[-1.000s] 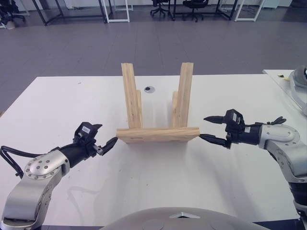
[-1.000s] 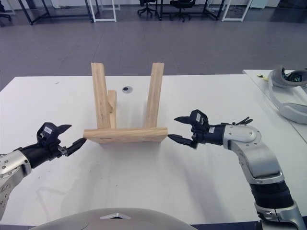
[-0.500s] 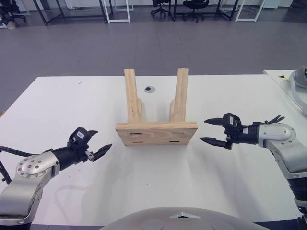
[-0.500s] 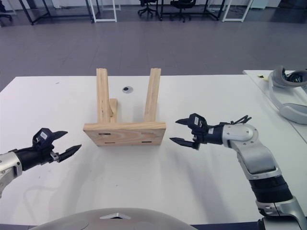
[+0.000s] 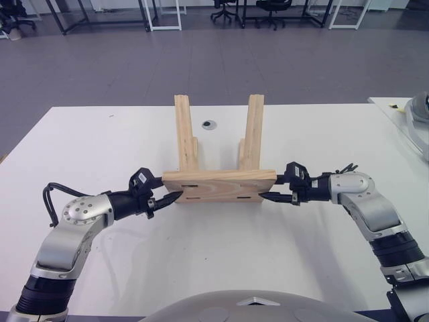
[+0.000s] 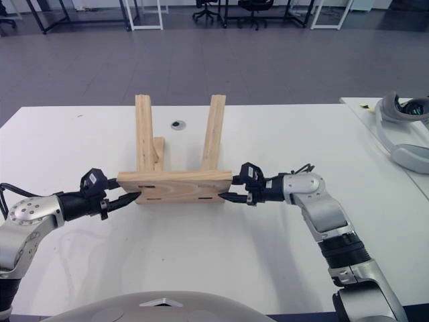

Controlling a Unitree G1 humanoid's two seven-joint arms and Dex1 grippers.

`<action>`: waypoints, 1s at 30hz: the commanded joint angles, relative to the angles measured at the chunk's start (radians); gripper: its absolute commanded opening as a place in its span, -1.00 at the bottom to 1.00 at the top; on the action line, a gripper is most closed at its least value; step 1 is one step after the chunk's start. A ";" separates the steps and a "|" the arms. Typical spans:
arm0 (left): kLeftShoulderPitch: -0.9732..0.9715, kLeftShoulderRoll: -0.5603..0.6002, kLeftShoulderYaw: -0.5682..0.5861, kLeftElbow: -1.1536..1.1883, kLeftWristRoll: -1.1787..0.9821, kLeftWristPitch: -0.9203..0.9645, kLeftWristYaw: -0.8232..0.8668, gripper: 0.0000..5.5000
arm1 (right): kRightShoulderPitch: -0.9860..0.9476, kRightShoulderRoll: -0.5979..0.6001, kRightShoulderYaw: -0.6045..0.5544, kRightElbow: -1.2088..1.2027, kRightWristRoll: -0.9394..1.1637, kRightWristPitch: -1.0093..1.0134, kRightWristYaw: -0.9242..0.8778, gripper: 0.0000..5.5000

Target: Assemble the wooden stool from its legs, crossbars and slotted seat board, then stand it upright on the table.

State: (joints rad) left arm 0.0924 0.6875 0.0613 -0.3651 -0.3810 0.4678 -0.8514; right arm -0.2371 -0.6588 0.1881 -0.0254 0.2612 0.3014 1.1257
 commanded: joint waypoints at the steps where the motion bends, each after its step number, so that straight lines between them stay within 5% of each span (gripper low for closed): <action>1: -0.041 0.005 -0.003 -0.008 -0.022 -0.017 -0.028 -0.20 | -0.043 0.003 0.008 -0.003 -0.001 -0.010 0.018 -0.39; 5: -0.109 0.042 0.088 -0.087 -0.191 0.060 -0.104 -0.22 | -0.140 -0.021 -0.056 -0.099 0.177 0.139 0.125 -0.40; 10: -0.292 0.281 0.334 -0.182 -0.843 0.392 -0.202 -0.28 | -0.496 -0.115 -0.240 -0.100 0.626 0.570 0.319 -0.42; 13: -0.508 0.425 0.288 -0.017 -1.344 0.527 -0.060 -0.32 | -0.768 -0.069 -0.316 0.078 0.891 0.936 0.295 -0.44; 16: -0.582 0.413 0.183 0.133 -1.580 0.600 0.077 -0.37 | -0.916 0.020 -0.355 0.325 0.979 1.266 0.235 -0.46; 23: -0.645 0.344 0.076 0.470 -1.591 0.892 0.086 -0.47 | -1.042 -0.093 -0.058 0.717 1.395 1.313 0.029 -0.51; 30: -0.631 0.313 0.053 0.663 -1.591 0.953 0.290 -0.47 | -1.035 -0.354 0.436 0.649 1.710 1.313 0.029 -0.51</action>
State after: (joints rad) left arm -0.4509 0.9945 0.1420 0.2148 -1.8767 1.3691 -0.6782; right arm -1.0301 -0.8712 0.3661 0.6877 1.5684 1.5290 1.0553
